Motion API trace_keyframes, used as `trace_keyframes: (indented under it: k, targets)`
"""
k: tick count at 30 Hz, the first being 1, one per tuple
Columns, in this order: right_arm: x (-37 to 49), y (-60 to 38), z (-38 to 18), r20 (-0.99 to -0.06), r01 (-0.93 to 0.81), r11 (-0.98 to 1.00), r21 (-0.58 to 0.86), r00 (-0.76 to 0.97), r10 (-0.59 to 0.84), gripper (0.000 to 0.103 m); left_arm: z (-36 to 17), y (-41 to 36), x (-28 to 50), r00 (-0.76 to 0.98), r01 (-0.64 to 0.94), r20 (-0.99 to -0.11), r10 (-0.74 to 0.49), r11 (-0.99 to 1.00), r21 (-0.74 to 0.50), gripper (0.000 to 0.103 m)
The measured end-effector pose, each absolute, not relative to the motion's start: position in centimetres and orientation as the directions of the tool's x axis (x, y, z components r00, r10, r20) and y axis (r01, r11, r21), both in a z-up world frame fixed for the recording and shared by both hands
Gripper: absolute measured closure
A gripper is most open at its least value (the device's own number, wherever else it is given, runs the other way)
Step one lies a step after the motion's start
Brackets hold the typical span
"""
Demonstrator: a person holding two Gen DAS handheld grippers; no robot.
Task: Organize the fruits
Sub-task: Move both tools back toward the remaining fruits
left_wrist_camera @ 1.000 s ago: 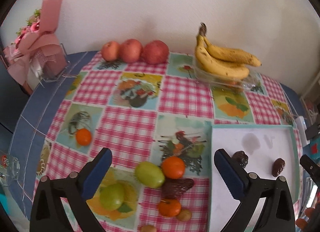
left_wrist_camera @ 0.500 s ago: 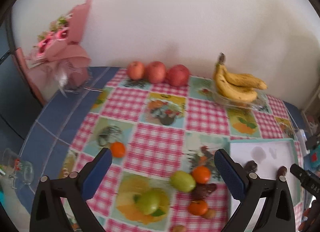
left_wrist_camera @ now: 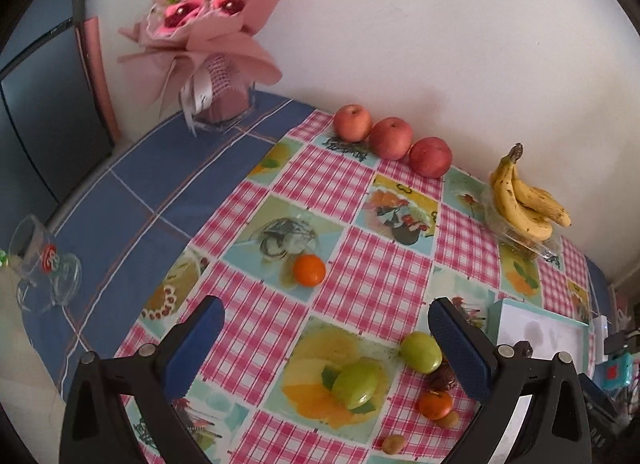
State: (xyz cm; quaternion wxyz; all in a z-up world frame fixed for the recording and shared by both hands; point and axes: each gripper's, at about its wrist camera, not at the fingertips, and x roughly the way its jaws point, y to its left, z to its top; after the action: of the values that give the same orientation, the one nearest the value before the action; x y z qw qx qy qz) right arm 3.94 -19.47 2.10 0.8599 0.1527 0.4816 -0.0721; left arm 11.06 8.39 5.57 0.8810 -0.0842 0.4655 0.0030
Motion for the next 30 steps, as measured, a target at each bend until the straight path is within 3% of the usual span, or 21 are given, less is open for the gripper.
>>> trace_keyframes:
  k: [3, 9, 12, 16, 21, 30]
  targets:
    - [4.2, -17.8, 2.2, -0.849, 0.227, 0.957, 0.178, 0.528, 0.032, 0.011, 5.0, 9.1, 11.0, 0.559, -0.113, -0.825, -0.083, 0.978, -0.175, 0.0]
    - [4.4, -15.2, 2.1, -0.843, 0.141, 0.973, 0.183, 0.531, 0.082, 0.027, 3.8, 8.9, 11.4, 0.527, -0.103, -0.844, -0.096, 0.979, -0.175, 0.001]
    - [4.5, -14.5, 1.2, -0.855, 0.125, 0.976, 0.178, 0.51, 0.091, 0.028, 2.8, 7.9, 11.8, 0.495, -0.07, -0.861, -0.117, 0.982, -0.174, 0.001]
    - [4.8, -13.9, -0.6, -0.884, 0.109, 0.977, 0.181, 0.454, 0.114, 0.041, 0.6, 6.4, 12.3, 0.427, -0.032, -0.894, -0.137, 0.986, -0.166, 0.001]
    - [5.2, -13.0, -3.0, -0.918, 0.086, 0.981, 0.176, 0.374, 0.132, 0.05, -2.8, 4.8, 12.8, 0.315, 0.005, -0.938, -0.145, 0.989, -0.151, 0.01]
    - [5.1, -11.9, -5.5, -0.95, 0.049, 0.986, 0.162, 0.279, 0.142, 0.056, -5.9, 3.7, 12.7, 0.219, 0.028, -0.962, -0.163, 0.987, -0.161, 0.026]
